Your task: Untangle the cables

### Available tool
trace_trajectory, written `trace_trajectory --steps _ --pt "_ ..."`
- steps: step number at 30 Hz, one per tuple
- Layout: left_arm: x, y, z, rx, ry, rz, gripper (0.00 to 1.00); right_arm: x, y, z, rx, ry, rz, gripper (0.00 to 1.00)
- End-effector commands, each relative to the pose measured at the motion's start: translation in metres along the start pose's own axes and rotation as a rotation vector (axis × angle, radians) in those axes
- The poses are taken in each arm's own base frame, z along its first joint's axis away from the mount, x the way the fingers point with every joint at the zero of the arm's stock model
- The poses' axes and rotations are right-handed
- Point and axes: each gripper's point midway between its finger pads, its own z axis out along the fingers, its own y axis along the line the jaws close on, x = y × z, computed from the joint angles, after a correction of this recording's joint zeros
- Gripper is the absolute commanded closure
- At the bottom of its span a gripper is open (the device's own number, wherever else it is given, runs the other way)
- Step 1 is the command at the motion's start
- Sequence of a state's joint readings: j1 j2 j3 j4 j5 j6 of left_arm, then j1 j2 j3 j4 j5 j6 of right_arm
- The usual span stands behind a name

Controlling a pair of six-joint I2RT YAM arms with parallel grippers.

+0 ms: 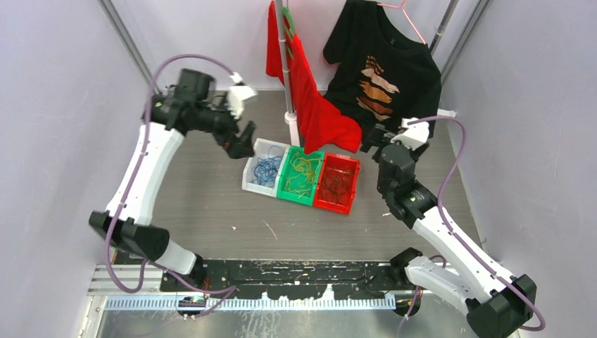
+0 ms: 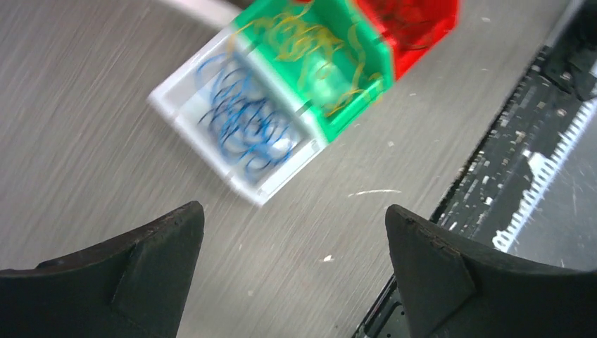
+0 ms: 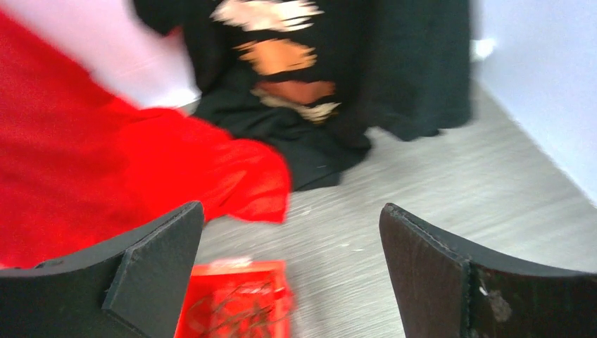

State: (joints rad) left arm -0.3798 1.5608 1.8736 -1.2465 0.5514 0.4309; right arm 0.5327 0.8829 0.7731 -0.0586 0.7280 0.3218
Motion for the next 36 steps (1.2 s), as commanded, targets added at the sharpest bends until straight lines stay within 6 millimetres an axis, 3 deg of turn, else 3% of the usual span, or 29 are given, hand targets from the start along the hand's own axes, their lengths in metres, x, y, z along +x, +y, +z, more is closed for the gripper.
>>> trace_trajectory --steps 1,5,8,11,14,16,17,21,24,29,33,36 --pt "0.038 0.055 -0.023 -0.138 -0.099 -0.128 0.01 -0.01 -0.081 0.001 0.358 -0.139 0.025 0.0" --pt "0.089 0.127 -0.024 -0.366 -0.188 -0.237 0.01 0.025 -0.13 0.008 0.512 -0.185 -0.008 0.0" --pt "0.135 0.168 -0.015 -0.479 -0.248 -0.353 0.01 0.048 -0.157 0.015 0.614 -0.184 -0.003 0.0" --pt "0.186 0.194 0.003 -0.535 -0.268 -0.497 0.01 0.068 -0.179 0.018 0.682 -0.199 0.034 0.0" --pt "0.223 0.197 0.026 -0.539 -0.292 -0.585 0.0 0.086 -0.197 0.022 0.715 -0.203 0.034 0.0" --pt "0.234 0.201 0.033 -0.578 -0.346 -0.583 0.0 0.102 -0.204 0.027 0.703 -0.17 0.02 0.0" --pt "0.232 0.206 0.033 -0.609 -0.394 -0.542 0.01 0.112 -0.209 0.029 0.712 -0.147 0.009 0.0" --pt "0.233 0.204 0.041 -0.629 -0.488 -0.506 0.0 0.118 -0.205 0.045 0.646 -0.132 0.021 0.0" --pt "0.236 0.207 0.042 -0.646 -0.486 -0.557 0.01 0.124 -0.194 0.063 0.568 -0.104 0.035 0.0" --pt "0.225 0.208 0.045 -0.696 -0.6 -0.525 0.01 0.137 -0.17 0.083 0.406 -0.049 -0.035 0.0" --pt "0.218 0.195 0.063 -0.756 -0.525 -0.418 0.01 0.157 -0.145 0.097 0.232 0.006 -0.103 0.0" --pt "0.227 0.183 0.075 -0.826 -0.517 -0.319 0.01 0.163 -0.143 0.103 0.239 0.054 -0.128 0.0"
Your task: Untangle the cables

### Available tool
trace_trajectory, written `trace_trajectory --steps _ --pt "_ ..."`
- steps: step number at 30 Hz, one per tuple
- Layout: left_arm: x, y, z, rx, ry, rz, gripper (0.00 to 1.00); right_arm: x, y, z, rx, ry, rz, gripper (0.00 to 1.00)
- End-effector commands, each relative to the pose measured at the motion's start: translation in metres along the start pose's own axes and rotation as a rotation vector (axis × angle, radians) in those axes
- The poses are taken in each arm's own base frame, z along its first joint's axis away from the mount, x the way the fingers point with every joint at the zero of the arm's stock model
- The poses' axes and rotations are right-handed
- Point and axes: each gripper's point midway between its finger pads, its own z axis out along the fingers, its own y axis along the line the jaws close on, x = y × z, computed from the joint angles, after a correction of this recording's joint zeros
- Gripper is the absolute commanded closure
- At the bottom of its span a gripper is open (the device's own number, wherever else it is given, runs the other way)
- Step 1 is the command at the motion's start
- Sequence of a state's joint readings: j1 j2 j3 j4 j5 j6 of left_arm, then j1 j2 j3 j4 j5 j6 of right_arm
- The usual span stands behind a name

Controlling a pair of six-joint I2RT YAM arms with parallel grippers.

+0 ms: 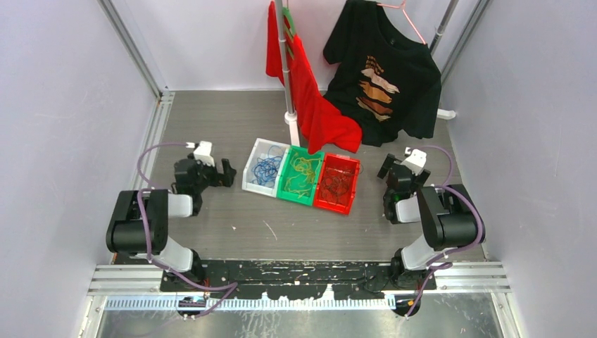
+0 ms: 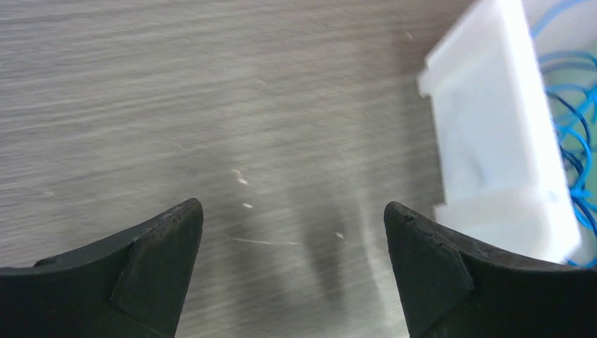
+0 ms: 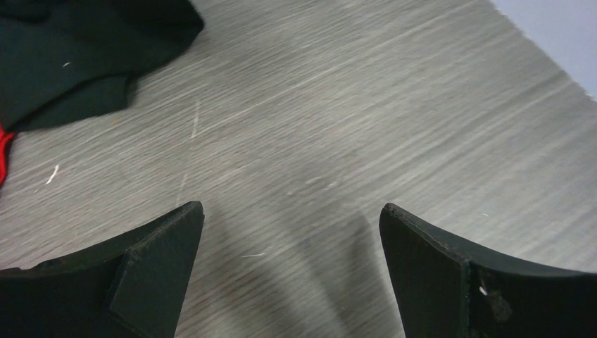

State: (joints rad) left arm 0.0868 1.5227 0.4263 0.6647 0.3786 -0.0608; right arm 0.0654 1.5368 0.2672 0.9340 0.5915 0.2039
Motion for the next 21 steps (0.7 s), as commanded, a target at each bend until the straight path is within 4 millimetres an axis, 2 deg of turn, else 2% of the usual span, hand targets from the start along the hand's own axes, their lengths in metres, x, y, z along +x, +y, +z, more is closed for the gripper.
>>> trace_trajectory --steps 1,2,4,5,6,18,21 --pt "-0.029 0.001 0.001 -0.108 -0.212 0.174 0.01 -0.027 0.03 0.012 -0.115 -0.062 0.007 0.0" --pt "-0.031 0.004 0.003 -0.123 -0.186 0.163 0.01 -0.025 0.028 0.013 -0.11 -0.045 0.01 0.0" --pt "-0.02 0.009 0.003 -0.145 -0.125 0.137 0.02 -0.027 0.027 0.013 -0.112 -0.048 0.016 0.0" --pt "-0.026 0.009 0.004 -0.15 -0.168 0.142 0.06 -0.027 0.028 0.013 -0.115 -0.053 0.017 0.0" --pt "-0.025 0.01 0.003 -0.151 -0.164 0.14 0.01 -0.026 0.026 0.013 -0.11 -0.049 0.015 0.0" --pt "-0.024 0.009 0.002 -0.147 -0.153 0.141 0.01 -0.025 0.035 0.014 -0.163 -0.031 0.006 0.0" --pt "-0.024 0.008 0.003 -0.146 -0.153 0.143 0.01 -0.024 0.031 0.014 -0.159 -0.026 0.013 0.0"
